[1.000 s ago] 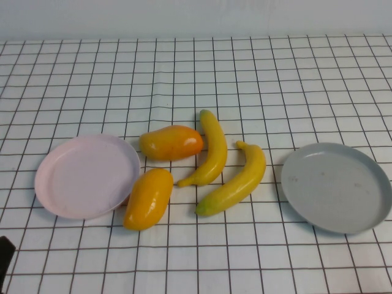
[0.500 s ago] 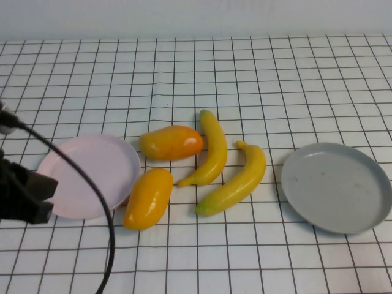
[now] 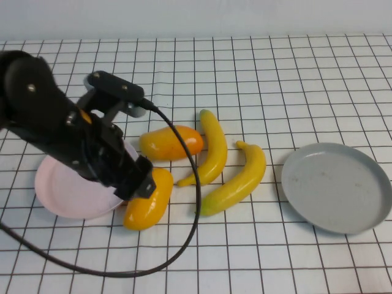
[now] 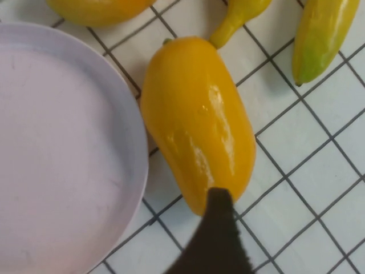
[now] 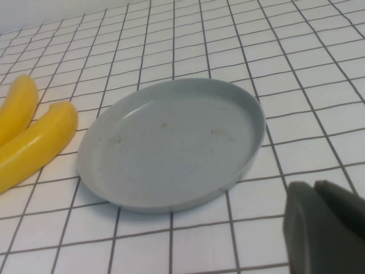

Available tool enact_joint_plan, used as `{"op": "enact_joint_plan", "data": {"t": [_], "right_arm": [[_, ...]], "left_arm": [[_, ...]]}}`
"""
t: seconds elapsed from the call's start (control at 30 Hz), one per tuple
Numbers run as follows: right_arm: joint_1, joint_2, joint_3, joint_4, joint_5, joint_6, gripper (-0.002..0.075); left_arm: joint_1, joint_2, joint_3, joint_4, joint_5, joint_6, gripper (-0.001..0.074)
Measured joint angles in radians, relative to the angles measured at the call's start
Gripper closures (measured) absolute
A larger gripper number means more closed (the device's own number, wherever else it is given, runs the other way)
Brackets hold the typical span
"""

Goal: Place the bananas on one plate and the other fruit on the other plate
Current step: Put one type of fruit in the left plate

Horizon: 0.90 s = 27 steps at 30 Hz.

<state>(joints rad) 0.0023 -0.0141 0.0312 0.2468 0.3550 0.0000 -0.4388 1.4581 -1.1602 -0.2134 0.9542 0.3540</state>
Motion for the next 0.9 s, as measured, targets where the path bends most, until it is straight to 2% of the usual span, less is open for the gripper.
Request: {"op": "enact_joint_plan", "data": {"t": [0.1,0.27,0.47,0.67,0.77,0.87,0.9], "right_arm": [[0.0,0.0,0.0,0.0,0.0,0.0,0.0742],[0.0,0.0,0.0,0.0,0.0,0.0,0.0742],[0.0,0.0,0.0,0.0,0.0,0.0,0.0742],[0.0,0.0,0.0,0.0,0.0,0.0,0.0742],[0.0,0.0,0.0,0.0,0.0,0.0,0.0742],[0.0,0.0,0.0,0.0,0.0,0.0,0.0742],[0.0,0.0,0.0,0.0,0.0,0.0,0.0742]], "left_arm": [[-0.023,0.092,-0.014,0.007,-0.017,-0.049,0.0113],[-0.04,0.221,-0.02,0.011,-0.064,-0.066,0.0072],[-0.045,0.296,-0.027,0.026,-0.158,-0.088,0.0071],[-0.045,0.334,-0.027,0.05,-0.18,-0.097,0.0079],[-0.045,0.345,-0.027,0.05,-0.181,-0.101,0.0127],[-0.045,0.347,-0.033,0.052,-0.181,-0.101,0.0218],[-0.045,0.349,-0.037,0.052,-0.179,-0.101,0.0218]]}}
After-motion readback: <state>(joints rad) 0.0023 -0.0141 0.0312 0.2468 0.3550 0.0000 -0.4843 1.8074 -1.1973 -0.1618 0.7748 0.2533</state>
